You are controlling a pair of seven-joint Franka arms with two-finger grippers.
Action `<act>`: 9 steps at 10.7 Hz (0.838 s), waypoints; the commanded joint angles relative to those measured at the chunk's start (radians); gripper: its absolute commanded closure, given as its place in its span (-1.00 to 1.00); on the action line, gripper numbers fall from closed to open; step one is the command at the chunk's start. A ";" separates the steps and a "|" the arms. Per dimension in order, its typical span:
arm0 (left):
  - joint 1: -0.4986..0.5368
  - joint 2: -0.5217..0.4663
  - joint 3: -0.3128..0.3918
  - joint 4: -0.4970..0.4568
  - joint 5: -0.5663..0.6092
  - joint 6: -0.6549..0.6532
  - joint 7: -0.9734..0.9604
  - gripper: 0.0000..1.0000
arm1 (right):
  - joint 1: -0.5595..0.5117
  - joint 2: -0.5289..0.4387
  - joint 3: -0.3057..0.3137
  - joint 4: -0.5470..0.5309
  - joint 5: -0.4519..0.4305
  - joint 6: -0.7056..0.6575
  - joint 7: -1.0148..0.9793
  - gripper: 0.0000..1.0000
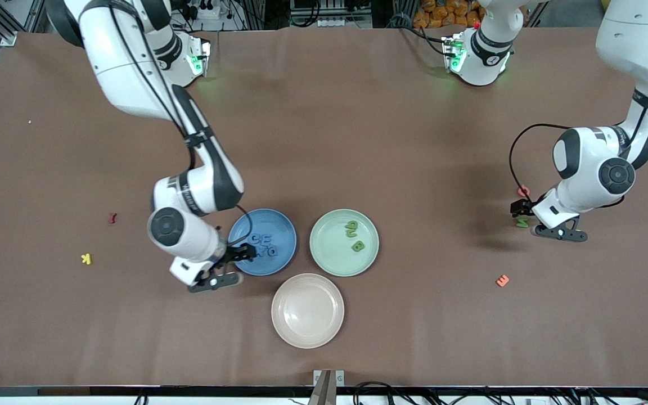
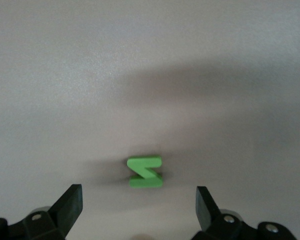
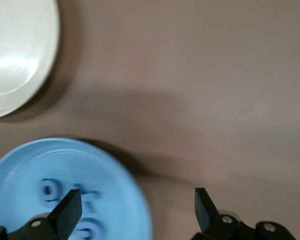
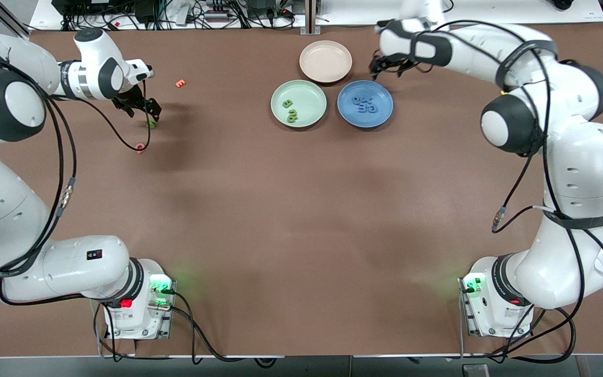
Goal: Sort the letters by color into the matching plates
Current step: 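Grasp the green N with the left gripper while the right arm withdraws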
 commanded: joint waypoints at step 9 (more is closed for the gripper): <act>0.006 0.089 -0.004 0.029 -0.005 0.049 -0.016 -1.00 | -0.292 -0.285 -0.068 -0.038 -0.057 -0.320 -0.248 -1.00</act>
